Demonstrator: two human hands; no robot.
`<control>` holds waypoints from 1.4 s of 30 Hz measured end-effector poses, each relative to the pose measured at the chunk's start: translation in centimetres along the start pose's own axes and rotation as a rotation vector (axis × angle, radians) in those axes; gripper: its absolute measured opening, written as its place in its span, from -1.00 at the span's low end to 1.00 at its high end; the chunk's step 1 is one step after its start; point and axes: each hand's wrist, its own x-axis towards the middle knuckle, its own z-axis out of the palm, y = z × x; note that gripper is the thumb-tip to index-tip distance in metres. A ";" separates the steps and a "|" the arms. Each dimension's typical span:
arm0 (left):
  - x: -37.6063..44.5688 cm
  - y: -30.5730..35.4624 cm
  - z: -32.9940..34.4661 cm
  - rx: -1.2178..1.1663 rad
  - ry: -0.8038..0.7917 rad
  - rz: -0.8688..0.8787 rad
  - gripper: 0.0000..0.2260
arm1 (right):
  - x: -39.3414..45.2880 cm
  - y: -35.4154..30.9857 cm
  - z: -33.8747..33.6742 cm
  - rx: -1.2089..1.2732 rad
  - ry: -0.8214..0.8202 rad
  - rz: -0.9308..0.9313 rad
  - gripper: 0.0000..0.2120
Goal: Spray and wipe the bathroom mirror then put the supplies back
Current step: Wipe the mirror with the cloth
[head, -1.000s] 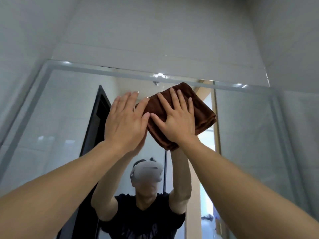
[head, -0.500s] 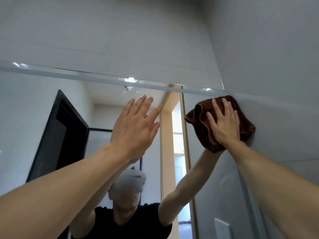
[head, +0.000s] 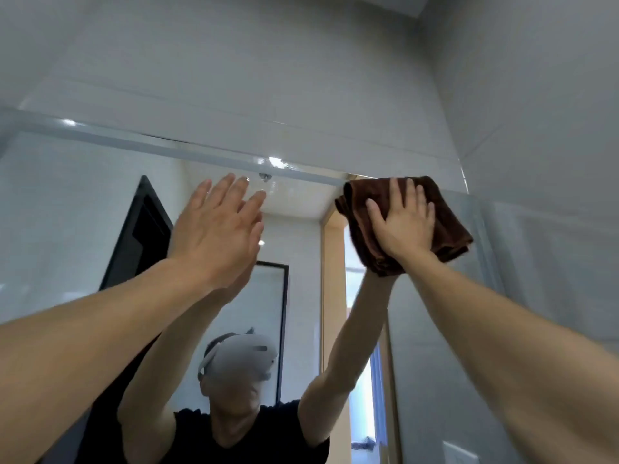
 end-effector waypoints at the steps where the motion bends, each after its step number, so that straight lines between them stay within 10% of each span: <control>1: -0.3 -1.1 -0.1 -0.009 0.017 -0.015 -0.55 | 0.1 -2.3 0.1 0.010 0.000 -0.029 -0.28; 14: -1.9 -7.5 -2.3 0.080 0.039 -0.082 -0.50 | -3.5 -23.9 1.8 0.196 -0.042 -0.534 -0.28; 34: 2.6 8.5 1.1 -0.035 -0.002 0.060 -0.44 | 2.6 10.8 -0.7 0.062 -0.002 0.010 -0.29; 42: 0.9 5.9 -1.2 -0.020 -0.046 0.140 -0.41 | 2.8 11.6 -1.2 0.051 -0.053 0.108 -0.27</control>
